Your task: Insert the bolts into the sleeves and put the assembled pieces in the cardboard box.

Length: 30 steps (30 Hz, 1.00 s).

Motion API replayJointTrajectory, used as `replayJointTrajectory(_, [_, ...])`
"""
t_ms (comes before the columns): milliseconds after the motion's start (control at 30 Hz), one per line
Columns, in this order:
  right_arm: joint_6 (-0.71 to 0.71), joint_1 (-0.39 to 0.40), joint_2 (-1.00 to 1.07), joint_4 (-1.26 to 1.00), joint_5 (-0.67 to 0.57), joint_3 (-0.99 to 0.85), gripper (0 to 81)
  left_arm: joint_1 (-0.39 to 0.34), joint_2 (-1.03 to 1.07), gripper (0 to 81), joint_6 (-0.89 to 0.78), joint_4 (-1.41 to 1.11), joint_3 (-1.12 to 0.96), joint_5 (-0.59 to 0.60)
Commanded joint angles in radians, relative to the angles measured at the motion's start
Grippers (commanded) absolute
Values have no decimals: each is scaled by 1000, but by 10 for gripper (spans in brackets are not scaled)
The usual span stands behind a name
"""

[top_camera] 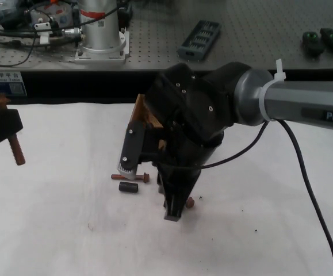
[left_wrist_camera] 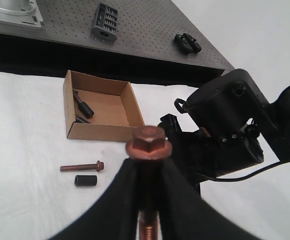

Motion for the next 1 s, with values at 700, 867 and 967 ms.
replayJointTrajectory(700, [72, -17, 107, 73, 34, -14, 322, 4, -8, 6, 8, -20, -5, -7])
replayJointTrajectory(867, [76, -21, 123, 51, 34, -14, 322, 4, -8, 6, 8, -20, -5, -7])
replayJointTrajectory(967, [79, -32, 126, 44, 31, -14, 322, 4, -8, 6, 8, -20, -5, -7])
